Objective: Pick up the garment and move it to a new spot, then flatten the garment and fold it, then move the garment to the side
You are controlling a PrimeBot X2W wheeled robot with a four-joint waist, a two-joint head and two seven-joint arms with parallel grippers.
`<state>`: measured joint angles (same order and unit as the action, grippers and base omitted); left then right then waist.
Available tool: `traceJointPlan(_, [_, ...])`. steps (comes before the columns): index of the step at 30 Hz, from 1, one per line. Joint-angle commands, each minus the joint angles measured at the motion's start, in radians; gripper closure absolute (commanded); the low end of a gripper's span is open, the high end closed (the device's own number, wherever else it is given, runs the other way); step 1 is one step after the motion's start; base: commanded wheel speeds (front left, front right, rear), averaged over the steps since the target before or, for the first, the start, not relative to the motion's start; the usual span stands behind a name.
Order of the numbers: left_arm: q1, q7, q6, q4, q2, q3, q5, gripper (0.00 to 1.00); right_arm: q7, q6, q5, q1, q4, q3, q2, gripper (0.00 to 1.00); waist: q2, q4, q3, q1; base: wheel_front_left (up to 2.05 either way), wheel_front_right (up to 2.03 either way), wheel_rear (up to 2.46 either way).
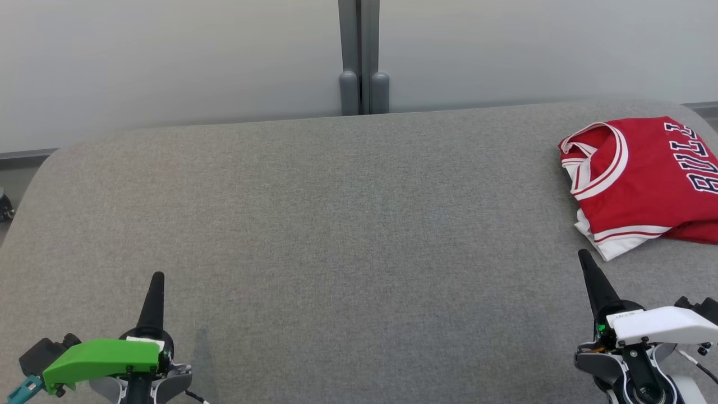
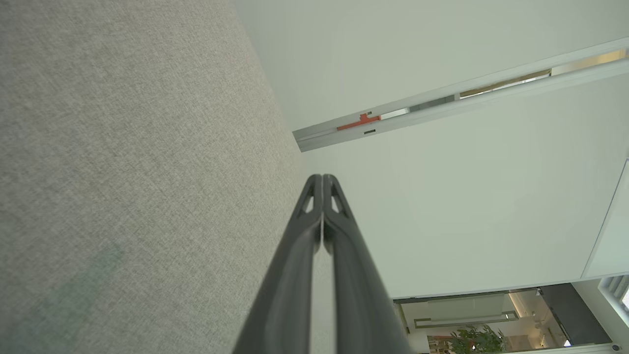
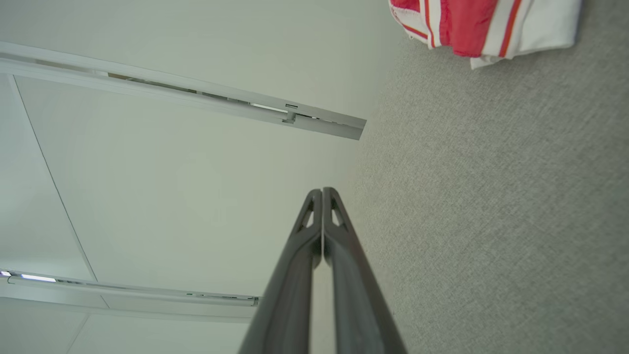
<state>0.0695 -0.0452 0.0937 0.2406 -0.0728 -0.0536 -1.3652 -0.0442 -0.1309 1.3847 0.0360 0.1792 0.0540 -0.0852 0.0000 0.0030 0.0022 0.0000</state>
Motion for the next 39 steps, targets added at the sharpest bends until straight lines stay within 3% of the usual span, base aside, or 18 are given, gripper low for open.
traceJointPlan(1, [0.021,-0.007,0.008,-0.002,0.003,-0.008,-0.021,1.00,-0.005,0.000,0.023,0.022,0.001,0.005,-0.001,1.00,0.0000,0.000,0.000,0.0000,0.00,0.00,0.00])
traceJointPlan(39, [0.045,-0.073,0.041,0.006,0.023,-0.065,-0.249,1.00,-0.049,0.000,0.253,0.076,0.067,0.032,0.015,1.00,0.0000,-0.003,0.001,0.0000,0.00,0.00,0.00])
